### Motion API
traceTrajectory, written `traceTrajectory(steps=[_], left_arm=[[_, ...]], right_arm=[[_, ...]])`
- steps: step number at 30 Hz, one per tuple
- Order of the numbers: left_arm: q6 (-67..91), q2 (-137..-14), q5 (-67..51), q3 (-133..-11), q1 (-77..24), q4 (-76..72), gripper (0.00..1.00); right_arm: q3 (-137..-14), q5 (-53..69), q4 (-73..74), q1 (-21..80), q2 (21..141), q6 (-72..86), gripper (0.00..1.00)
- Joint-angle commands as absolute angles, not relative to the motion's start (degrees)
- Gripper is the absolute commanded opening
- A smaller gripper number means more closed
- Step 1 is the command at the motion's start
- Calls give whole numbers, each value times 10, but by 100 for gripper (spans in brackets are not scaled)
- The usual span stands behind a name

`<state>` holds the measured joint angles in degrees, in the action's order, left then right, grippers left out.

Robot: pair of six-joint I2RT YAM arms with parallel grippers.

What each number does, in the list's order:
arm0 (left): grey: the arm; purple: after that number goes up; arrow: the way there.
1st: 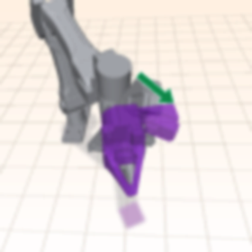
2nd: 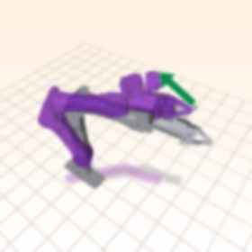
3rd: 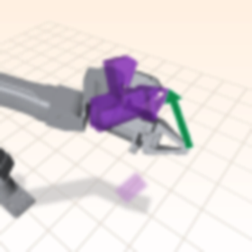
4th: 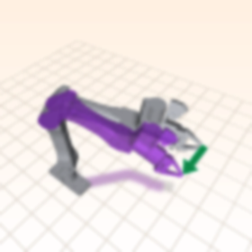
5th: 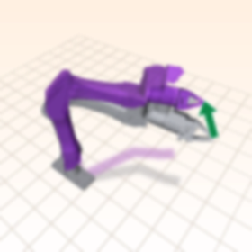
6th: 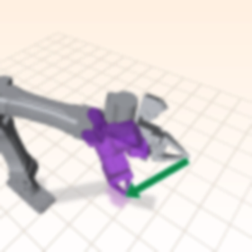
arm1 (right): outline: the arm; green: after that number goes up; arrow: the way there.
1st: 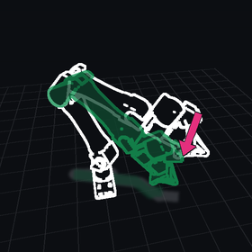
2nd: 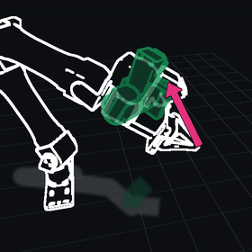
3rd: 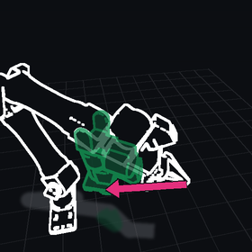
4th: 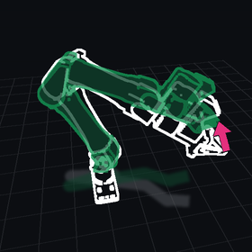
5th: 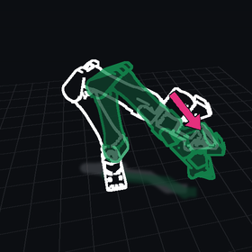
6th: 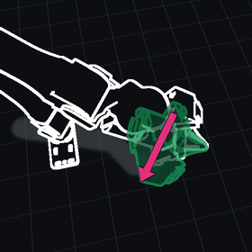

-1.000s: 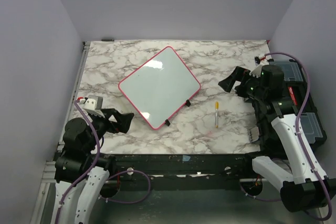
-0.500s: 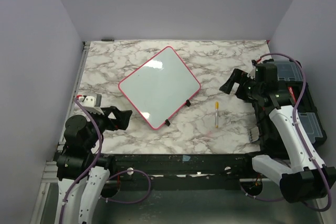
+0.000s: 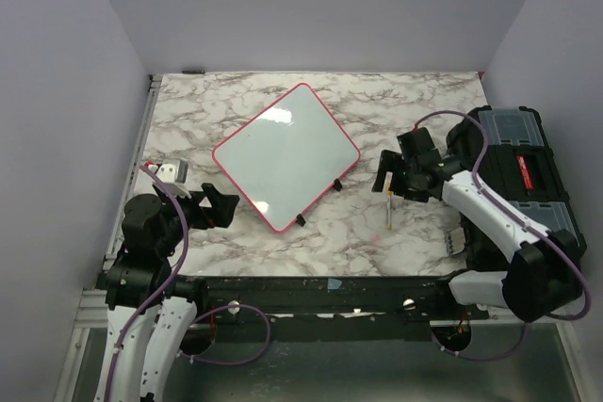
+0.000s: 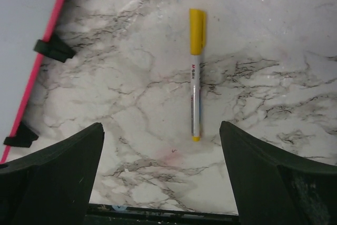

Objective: Write a sentence on the whiteboard
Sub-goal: Open the whiteboard marker at the center of the board.

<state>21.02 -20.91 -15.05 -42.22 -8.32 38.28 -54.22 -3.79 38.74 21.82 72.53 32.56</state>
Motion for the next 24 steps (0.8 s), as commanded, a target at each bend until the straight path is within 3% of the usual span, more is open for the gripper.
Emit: traceTrajectory(steps=[1,17,24], left_arm=[[205,-209,-156,-422,-80,377,98],[207,-199,-144,-423,-82,381,98],[207,-192,-142,-423,-82,381,99]], right_arm=[[-507,-98,347,230,769,353,89],[-453,-113,296,250,838,365,49],[-455,-135,302,263,860,371,38]])
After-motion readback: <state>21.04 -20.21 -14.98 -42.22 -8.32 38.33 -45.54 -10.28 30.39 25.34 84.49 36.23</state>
